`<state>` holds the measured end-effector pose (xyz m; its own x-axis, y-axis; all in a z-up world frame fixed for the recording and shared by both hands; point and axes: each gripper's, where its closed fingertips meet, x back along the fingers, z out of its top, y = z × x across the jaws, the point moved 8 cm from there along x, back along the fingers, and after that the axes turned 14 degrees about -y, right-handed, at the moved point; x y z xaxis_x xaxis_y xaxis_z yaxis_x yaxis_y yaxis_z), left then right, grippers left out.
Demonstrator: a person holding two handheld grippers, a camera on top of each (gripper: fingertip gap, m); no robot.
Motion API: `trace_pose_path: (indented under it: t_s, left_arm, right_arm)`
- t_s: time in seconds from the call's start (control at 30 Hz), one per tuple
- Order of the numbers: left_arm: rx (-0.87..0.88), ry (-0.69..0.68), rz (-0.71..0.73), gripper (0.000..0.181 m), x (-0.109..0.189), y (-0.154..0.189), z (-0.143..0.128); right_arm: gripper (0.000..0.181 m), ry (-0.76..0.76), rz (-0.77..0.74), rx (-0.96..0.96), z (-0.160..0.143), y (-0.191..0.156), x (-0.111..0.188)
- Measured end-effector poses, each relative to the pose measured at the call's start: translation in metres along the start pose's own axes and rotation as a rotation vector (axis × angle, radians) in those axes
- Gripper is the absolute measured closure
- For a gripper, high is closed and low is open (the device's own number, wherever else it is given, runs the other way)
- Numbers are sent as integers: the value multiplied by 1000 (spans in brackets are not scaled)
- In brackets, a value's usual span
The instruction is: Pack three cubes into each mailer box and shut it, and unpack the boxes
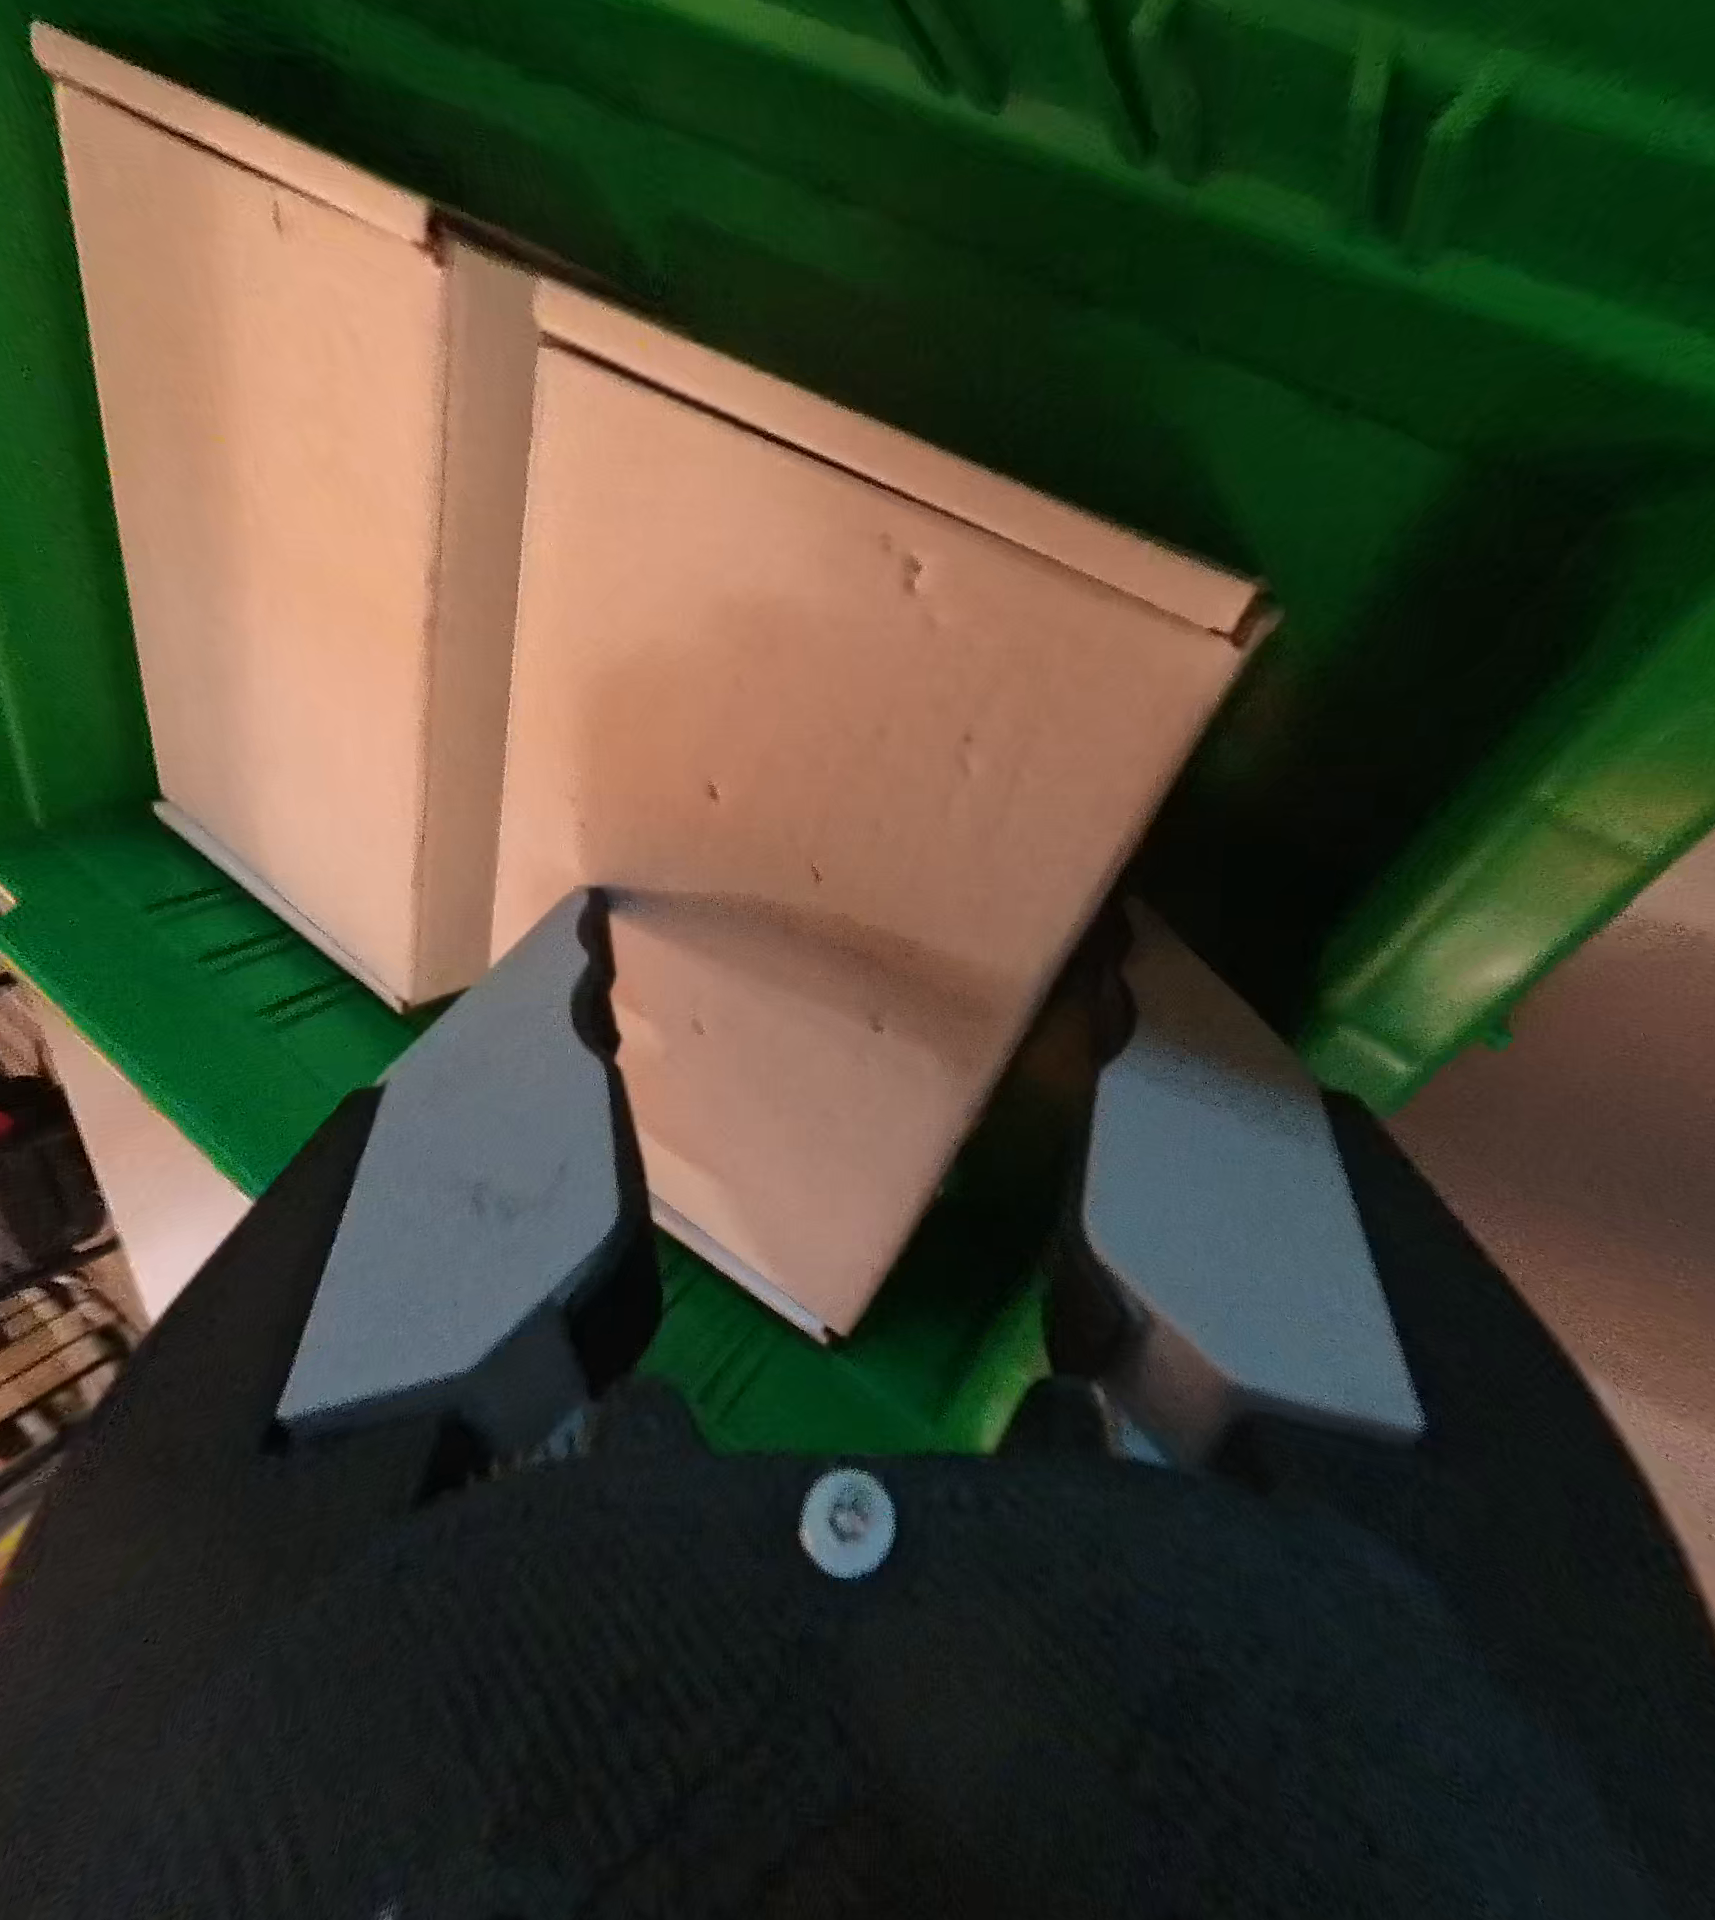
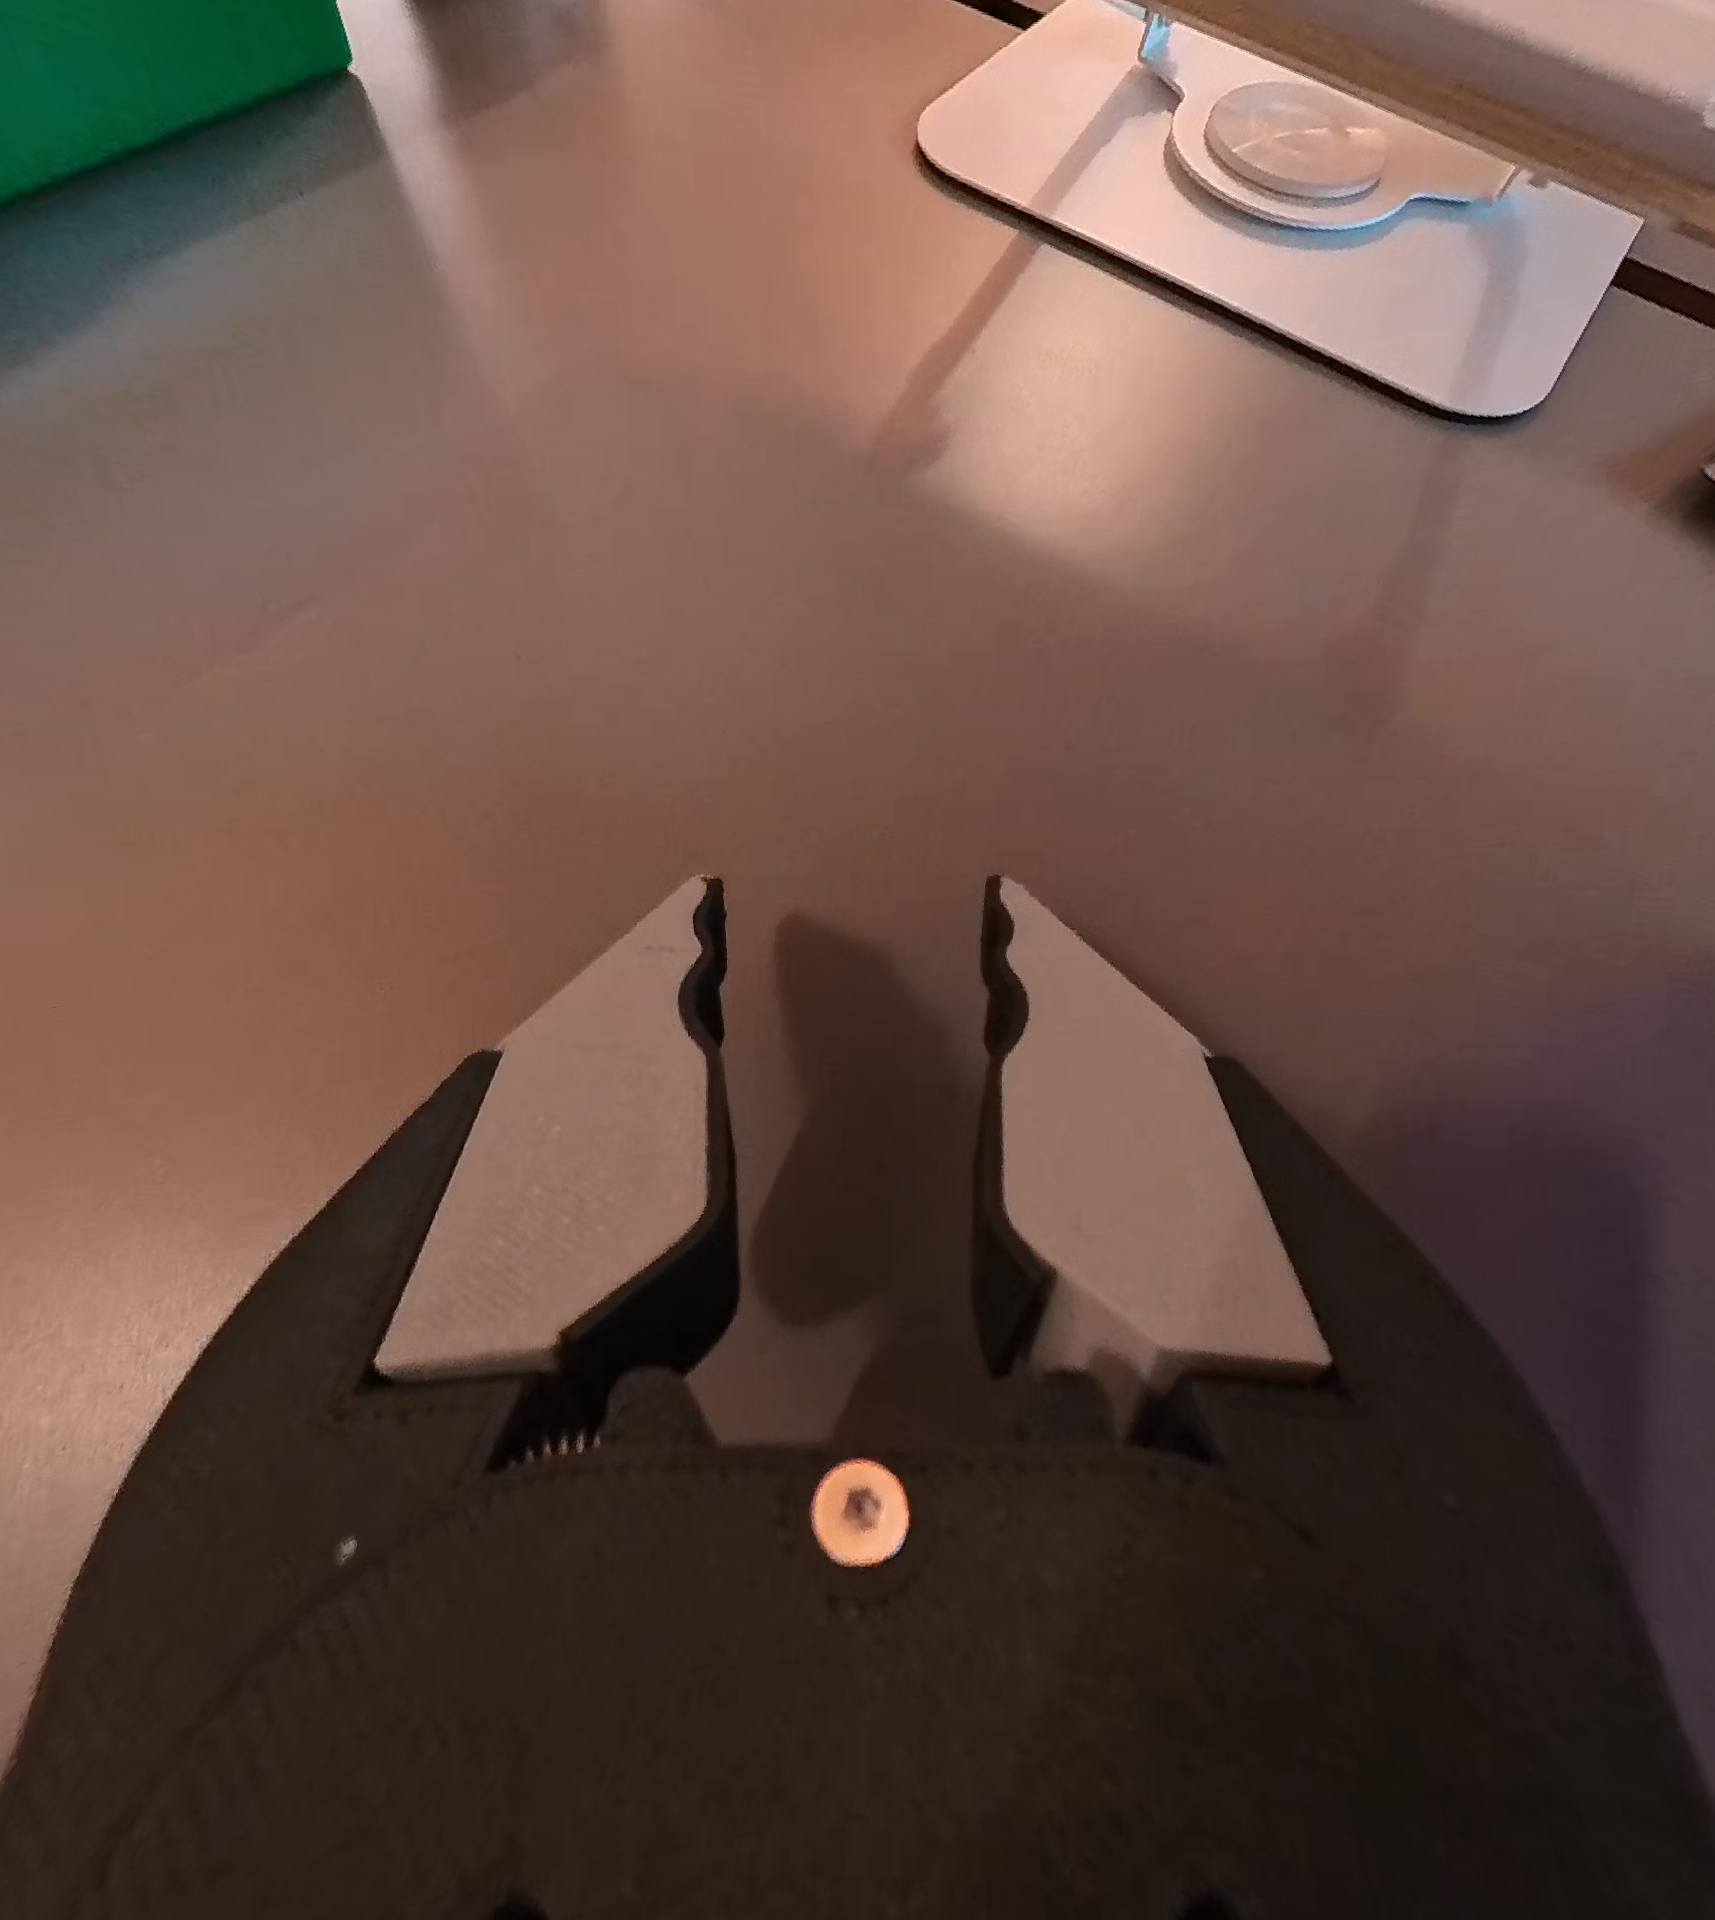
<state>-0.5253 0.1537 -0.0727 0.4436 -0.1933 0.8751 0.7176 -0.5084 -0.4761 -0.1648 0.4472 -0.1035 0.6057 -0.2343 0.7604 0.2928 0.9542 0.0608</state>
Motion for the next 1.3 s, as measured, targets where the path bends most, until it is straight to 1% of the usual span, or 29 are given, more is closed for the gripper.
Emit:
trace_pose_path:
  t_s: [0.13, 0.17, 0.2, 0.27, 0.3, 0.37, 0.4, 0.43, 0.5, 0.53, 0.6, 0.67, 0.73, 0.83, 0.9, 0.97, 1.0, 1.07, 1.13, 1.23, 1.3]
  left_arm:
    - [-69, -34, 41, 91, -3, -3, 5]
    - [-81, -46, 50, 93, -2, -3, 5]
    - [-107, -53, 68, 99, 0, -2, 5]
    - [-137, -61, 94, 116, 9, -5, 2]
    - [-145, -70, 76, 122, 15, -7, 0]
    - [-158, -71, 33, 150, 32, -12, -2]
    - [-160, -63, 13, 170, 43, -16, -2]
    - [-151, -51, -4, 181, 54, -21, -1]
    - [-134, -38, -49, 181, 72, -27, 2]
    - [-132, -58, -26, 181, 77, -31, 4]
    - [-161, -132, 16, 181, 78, -33, 5]
    - [-190, -211, 1, 180, 70, -27, 5]
    - [-199, -234, 44, 143, 56, -20, 9]
    - [-200, -215, 119, 111, 29, -10, 14]
    - [-196, -219, 151, 100, 9, -7, 12]
    - [-176, -226, 175, 94, -11, -9, 11]
    - [-182, -213, 222, 93, -16, -13, 11]
    - [-199, -184, 223, 94, -19, -19, 13]
    - [-232, -199, 212, 96, -20, -22, 15]
    - [-280, -231, 125, 97, -13, -31, 17]
    - [-305, -256, 13, 96, -5, -39, 19]
  right_arm:
    - [134, -10, 1, 6, 0, -1, -1]
    - [134, -11, 1, 7, 0, -1, -1]
    - [134, -11, 1, 9, 0, -1, -1]
    - [134, -10, -1, 12, 0, -1, -1]
    - [135, -9, -2, 13, 0, -1, -1]
    - [135, -6, -4, 15, 0, -2, -1]
    - [135, -4, -5, 16, 0, -2, -1]
    - [135, -3, -4, 15, 0, -2, 0]
    - [135, -7, -3, 16, 0, -2, -1]
    - [135, -10, -4, 16, 0, -2, -1]
    - [136, -9, -8, 20, 0, -2, -1]
    - [136, -4, -10, 21, 0, -2, 0]
    - [136, -2, -7, 21, 0, -2, 0]
    - [136, 1, -5, 20, 0, -2, 0]
    - [136, 3, 1, 18, 0, -3, 0]
    - [136, 4, 0, 18, 0, -3, 1]
    - [136, 4, 0, 18, 0, -3, 1]
    - [136, 1, 0, 18, 0, -3, 0]
    - [135, -6, 2, 19, 0, -3, 0]
    - [136, -17, 2, 22, 0, -4, -2]
    - [137, -21, -2, 24, 0, -4, -2]
